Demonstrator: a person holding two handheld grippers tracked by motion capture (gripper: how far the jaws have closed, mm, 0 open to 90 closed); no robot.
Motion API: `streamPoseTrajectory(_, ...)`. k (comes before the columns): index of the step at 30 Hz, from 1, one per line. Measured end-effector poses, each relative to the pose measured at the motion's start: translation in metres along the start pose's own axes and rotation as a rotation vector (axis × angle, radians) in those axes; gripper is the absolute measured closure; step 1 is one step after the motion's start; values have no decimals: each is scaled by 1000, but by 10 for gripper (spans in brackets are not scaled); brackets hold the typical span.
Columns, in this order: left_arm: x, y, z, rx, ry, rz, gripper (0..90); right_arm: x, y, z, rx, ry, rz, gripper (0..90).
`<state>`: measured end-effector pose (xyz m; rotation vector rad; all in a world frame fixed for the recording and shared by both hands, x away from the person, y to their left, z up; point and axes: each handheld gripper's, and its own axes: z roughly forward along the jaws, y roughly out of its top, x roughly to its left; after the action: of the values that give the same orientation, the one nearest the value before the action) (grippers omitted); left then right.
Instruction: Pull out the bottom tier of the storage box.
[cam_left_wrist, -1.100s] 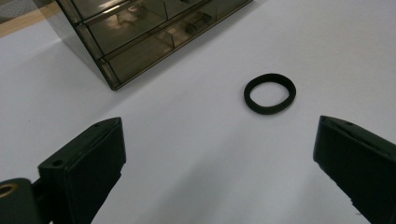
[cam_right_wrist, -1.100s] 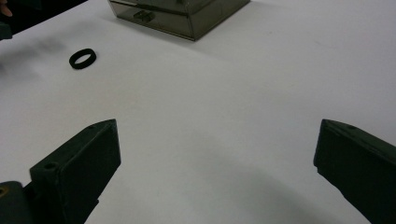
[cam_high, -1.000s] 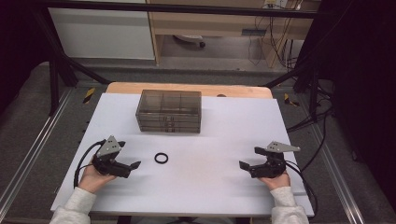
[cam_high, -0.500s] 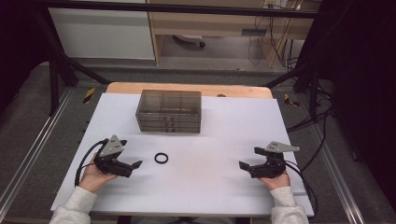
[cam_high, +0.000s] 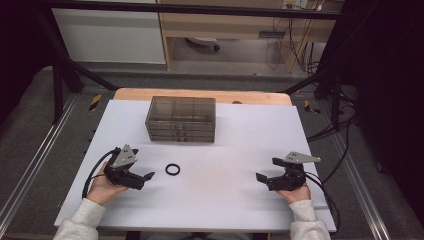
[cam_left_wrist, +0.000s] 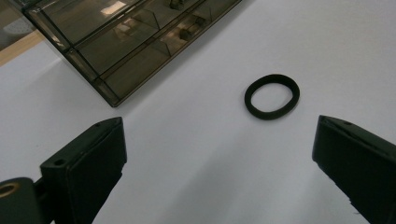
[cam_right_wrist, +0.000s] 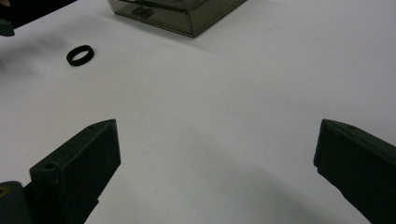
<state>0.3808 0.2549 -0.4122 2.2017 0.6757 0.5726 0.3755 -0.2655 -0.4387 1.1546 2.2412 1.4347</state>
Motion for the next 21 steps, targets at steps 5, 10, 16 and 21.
streamPoseTrajectory(5, -2, 3, 2, 8, 10, 20, 28, 0, 0, 0, 3, 0, -1, 12)
streamPoseTrajectory(10, -4, 6, 5, 13, 12, 40, 28, 0, 0, 1, 4, 1, -1, 12)
streamPoseTrajectory(16, -7, 10, 8, 20, 26, 69, 28, 0, 0, 1, 4, 1, -1, 12)
streamPoseTrajectory(21, -9, 13, 11, 25, 37, 88, 29, 0, 0, 1, 3, 1, -2, 12)
